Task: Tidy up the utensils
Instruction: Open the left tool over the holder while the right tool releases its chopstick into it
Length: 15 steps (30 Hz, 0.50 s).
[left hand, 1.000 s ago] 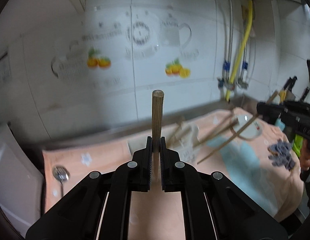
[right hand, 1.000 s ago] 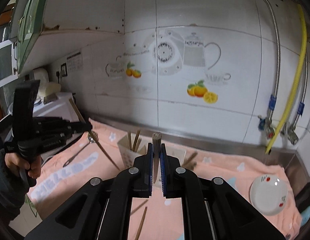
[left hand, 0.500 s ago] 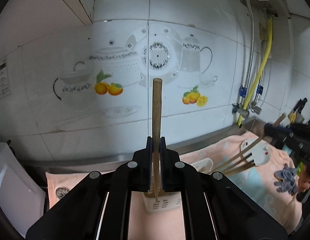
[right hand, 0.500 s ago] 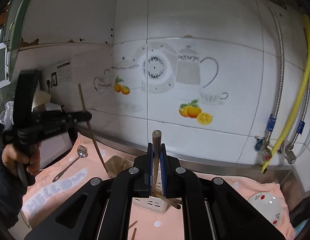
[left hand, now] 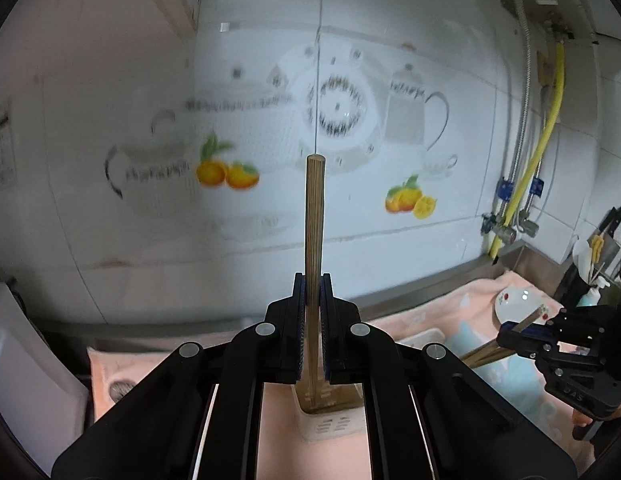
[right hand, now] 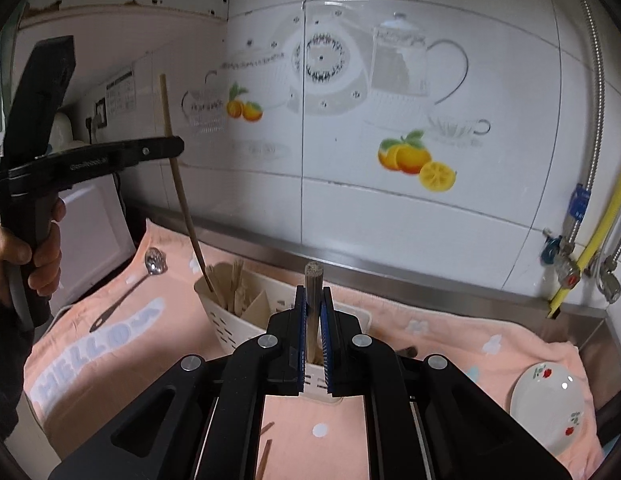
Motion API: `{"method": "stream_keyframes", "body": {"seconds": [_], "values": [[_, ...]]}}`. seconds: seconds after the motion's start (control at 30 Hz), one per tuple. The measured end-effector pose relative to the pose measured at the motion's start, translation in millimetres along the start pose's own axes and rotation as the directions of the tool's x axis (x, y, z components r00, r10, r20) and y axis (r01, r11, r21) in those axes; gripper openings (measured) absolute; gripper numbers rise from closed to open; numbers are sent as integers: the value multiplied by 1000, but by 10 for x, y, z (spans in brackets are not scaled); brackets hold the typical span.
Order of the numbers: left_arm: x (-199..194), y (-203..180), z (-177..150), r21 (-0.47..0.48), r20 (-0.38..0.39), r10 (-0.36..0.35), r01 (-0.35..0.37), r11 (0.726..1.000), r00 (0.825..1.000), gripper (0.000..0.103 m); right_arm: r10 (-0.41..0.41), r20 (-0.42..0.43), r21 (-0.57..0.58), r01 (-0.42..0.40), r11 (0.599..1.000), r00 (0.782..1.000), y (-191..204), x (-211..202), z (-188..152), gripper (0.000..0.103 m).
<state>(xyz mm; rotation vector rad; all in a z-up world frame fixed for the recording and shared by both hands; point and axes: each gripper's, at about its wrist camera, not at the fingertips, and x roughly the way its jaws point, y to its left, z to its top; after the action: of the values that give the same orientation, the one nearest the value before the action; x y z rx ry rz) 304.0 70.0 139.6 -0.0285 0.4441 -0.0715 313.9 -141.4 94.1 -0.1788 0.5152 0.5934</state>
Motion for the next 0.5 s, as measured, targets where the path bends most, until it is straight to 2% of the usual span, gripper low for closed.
{"method": "stream_keyframes", "body": {"seconds": [0.3, 0.4, 0.5], "values": [[250, 106, -224, -29, -76, -2, 0, 1000, 997, 6, -18, 13, 11, 18, 1000, 1000, -23, -63, -34, 8], [243, 98, -247, -26, -79, -4, 2, 1000, 997, 7, -24, 30, 14, 23, 1000, 999, -20, -153, -44, 10], [191, 75, -247, -21, -72, -12, 11, 1000, 997, 9, -17, 56, 27, 15, 1000, 998, 3, -321, -98, 17]]}}
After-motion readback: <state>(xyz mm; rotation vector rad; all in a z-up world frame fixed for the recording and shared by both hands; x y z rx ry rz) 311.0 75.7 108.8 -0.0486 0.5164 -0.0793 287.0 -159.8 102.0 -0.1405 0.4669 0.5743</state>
